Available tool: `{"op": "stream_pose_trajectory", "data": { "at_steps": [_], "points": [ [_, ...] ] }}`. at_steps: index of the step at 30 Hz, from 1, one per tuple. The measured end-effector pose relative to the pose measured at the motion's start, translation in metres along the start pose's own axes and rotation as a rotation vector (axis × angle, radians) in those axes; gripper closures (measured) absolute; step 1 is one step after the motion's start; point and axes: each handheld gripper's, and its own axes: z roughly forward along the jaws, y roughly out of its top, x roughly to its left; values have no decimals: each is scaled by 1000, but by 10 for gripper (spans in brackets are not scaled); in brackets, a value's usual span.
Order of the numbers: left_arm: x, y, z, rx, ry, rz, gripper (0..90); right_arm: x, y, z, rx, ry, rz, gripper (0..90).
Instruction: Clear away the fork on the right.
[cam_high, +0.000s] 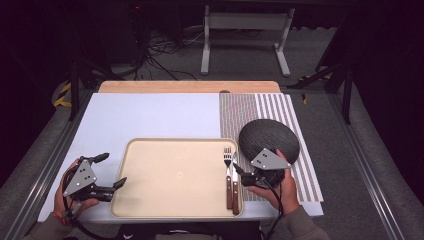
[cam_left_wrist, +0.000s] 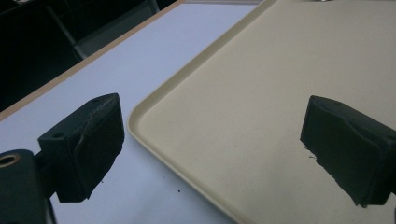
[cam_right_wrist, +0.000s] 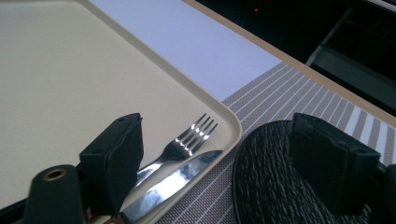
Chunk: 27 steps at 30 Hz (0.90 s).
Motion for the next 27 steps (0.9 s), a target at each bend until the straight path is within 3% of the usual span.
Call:
{"op": "stream_pose_trajectory", "data": {
  "at_steps": [13,27],
  "points": [
    [1,-1,1,-4,-1,-13,69,-14,-15,-16,-12,-48,36,192],
    [2,-2,1,3,-7,-19,69,-24,-32,-27,28,-106,44,183]
  ]
}}
